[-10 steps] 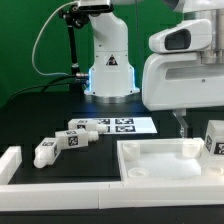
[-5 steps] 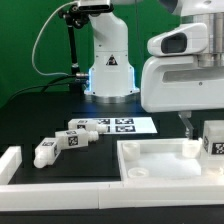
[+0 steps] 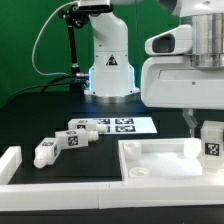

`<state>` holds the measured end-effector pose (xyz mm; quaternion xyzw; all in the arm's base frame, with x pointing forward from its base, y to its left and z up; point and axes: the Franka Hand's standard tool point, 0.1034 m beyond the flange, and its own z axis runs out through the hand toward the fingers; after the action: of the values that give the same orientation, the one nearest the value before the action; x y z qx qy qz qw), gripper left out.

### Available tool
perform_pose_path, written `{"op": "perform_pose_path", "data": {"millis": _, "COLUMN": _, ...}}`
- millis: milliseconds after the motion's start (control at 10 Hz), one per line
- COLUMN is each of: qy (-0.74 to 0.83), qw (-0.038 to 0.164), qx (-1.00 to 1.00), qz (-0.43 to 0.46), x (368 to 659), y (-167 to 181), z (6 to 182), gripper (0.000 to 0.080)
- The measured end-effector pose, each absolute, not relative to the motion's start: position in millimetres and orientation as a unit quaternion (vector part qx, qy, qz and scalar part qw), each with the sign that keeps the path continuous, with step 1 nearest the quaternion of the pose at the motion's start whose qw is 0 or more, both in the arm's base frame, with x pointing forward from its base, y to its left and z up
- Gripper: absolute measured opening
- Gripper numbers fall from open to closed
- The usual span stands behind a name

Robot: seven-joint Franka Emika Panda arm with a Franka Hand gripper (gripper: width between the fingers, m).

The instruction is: Assemble one leg

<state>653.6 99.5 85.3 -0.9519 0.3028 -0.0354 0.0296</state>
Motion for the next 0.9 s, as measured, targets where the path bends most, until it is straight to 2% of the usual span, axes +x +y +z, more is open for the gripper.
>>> {"op": "perform_pose_path", "data": {"millis": 300, "qy": 0.505, "qw": 0.043, "qx": -0.862, "qz": -0.029, "x": 647.9, "y": 95.0, "z": 84.4, "gripper": 0.0285}}
{"op": "perform_pose_path", "data": {"millis": 400, "qy": 0.561, "qw": 0.057, "qx": -0.826, "qz": -0.031, "x": 644.9, "y": 93.1, "z": 84.0, "gripper": 0.0285}}
{"op": "perform_pose_path", "data": {"millis": 500, "qy": 0.612, "qw": 0.083, "qx": -0.786, "qz": -0.033, "x": 640.5, "y": 92.4, "z": 83.9, "gripper": 0.0287}}
{"op": "perform_pose_path", "data": {"millis": 900, "qy": 0.717, "qw": 0.087, "qx": -0.691, "qz": -0.022, "x": 635.8, "y": 106.5, "z": 86.4, "gripper": 0.0287}}
